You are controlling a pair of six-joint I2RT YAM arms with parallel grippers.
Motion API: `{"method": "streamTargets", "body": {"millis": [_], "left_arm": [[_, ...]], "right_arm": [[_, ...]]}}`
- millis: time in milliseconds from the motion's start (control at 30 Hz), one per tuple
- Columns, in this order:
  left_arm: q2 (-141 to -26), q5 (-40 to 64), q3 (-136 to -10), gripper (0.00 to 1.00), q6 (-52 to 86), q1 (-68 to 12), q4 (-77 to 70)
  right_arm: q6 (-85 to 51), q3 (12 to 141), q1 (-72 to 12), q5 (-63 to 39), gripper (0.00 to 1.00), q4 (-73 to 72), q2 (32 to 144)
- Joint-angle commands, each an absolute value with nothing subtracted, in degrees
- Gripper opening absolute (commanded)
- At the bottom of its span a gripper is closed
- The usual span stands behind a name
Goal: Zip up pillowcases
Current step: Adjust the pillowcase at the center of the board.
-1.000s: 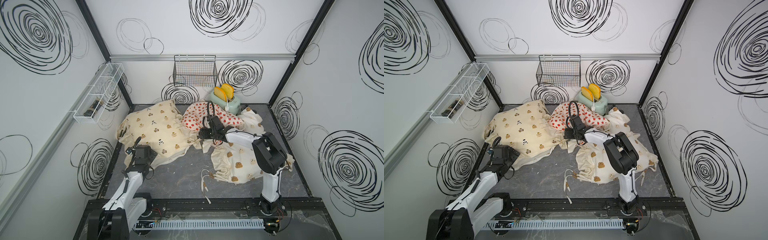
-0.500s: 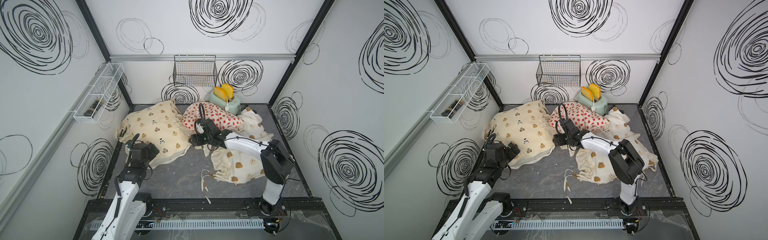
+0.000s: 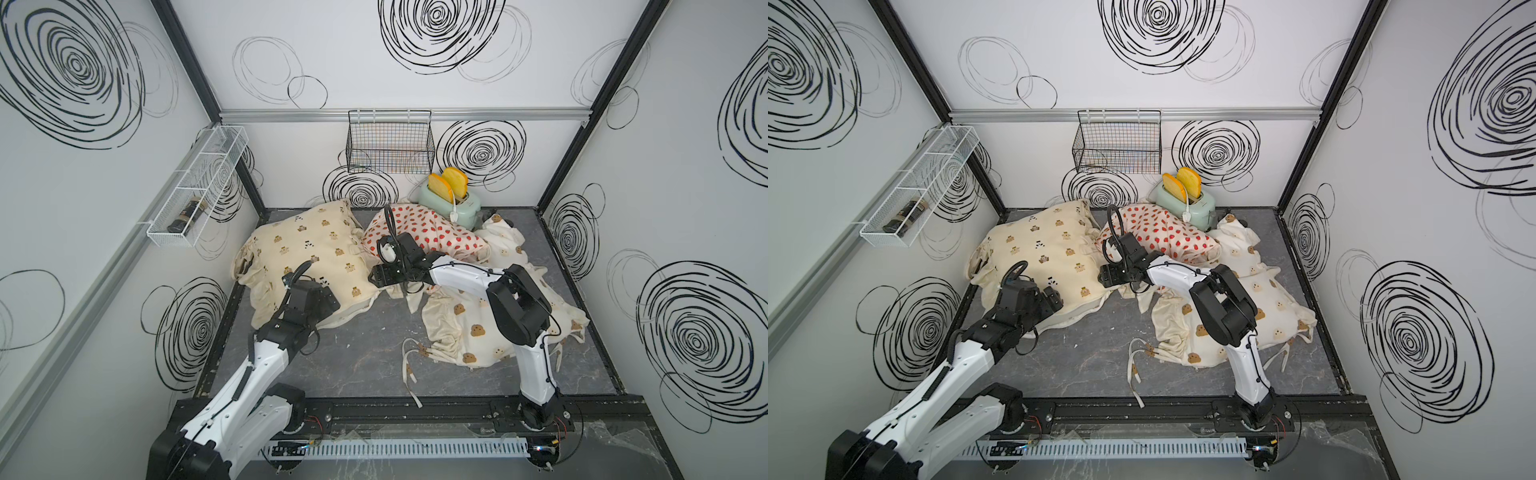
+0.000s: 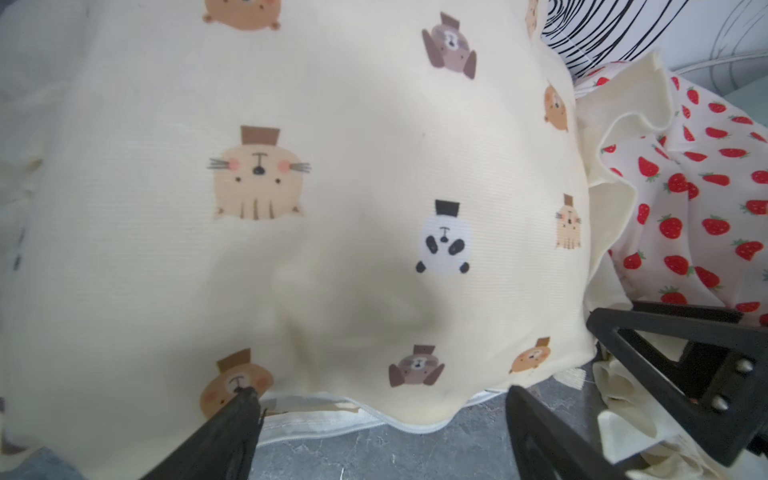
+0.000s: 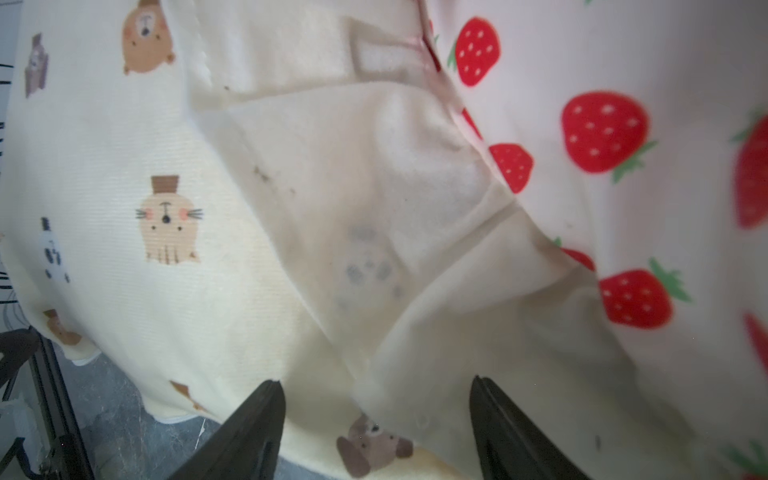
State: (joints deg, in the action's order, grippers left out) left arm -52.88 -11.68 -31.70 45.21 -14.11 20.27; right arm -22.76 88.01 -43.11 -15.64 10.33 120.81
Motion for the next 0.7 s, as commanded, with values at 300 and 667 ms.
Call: {"method": "streamTargets", "body": {"millis": [300, 667], "left_arm": [[-59.78, -9.37, -28.62, 0.92, 44.96, -8.24, 8.13], [-64.24, -5.56, -27.31, 0.88, 42.04, -3.08, 2.43]], "right_arm": [[-23.19, 87.44, -43.7, -23.58, 0.62, 6.59, 123.24], [-27.45, 78.12, -45.83, -27.95, 0.24, -0.25, 114.85]]}}
